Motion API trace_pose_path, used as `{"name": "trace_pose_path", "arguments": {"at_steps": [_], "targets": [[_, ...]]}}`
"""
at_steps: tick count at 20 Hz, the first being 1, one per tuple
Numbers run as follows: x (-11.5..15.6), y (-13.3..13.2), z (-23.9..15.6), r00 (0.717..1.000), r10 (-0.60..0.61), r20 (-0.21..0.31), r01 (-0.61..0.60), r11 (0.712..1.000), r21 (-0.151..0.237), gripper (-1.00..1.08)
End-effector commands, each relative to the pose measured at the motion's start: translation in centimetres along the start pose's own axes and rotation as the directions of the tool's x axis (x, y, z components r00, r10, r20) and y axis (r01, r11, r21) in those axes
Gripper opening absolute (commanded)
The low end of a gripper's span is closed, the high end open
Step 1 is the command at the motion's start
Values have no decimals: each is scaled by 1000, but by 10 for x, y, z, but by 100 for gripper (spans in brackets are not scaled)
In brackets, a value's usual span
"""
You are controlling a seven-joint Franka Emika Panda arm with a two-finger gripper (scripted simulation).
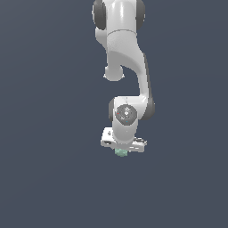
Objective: Pick up the object and move it to a goal position.
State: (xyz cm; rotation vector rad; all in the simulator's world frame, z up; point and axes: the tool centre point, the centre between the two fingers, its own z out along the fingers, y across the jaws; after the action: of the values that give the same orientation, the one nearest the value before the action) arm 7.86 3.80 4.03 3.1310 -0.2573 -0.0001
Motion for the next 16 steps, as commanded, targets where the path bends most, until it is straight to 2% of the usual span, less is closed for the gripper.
{"name": "trace_pose_path", "arguments": {"at_steps": [1,8,16], "targets": [[0,0,0,1000,0,0,0,1000,0,-100],[0,-1,-13,1000,0,0,0,1000,0,-100],[3,-8,-70,1000,0,0,0,1000,0,-100]]}}
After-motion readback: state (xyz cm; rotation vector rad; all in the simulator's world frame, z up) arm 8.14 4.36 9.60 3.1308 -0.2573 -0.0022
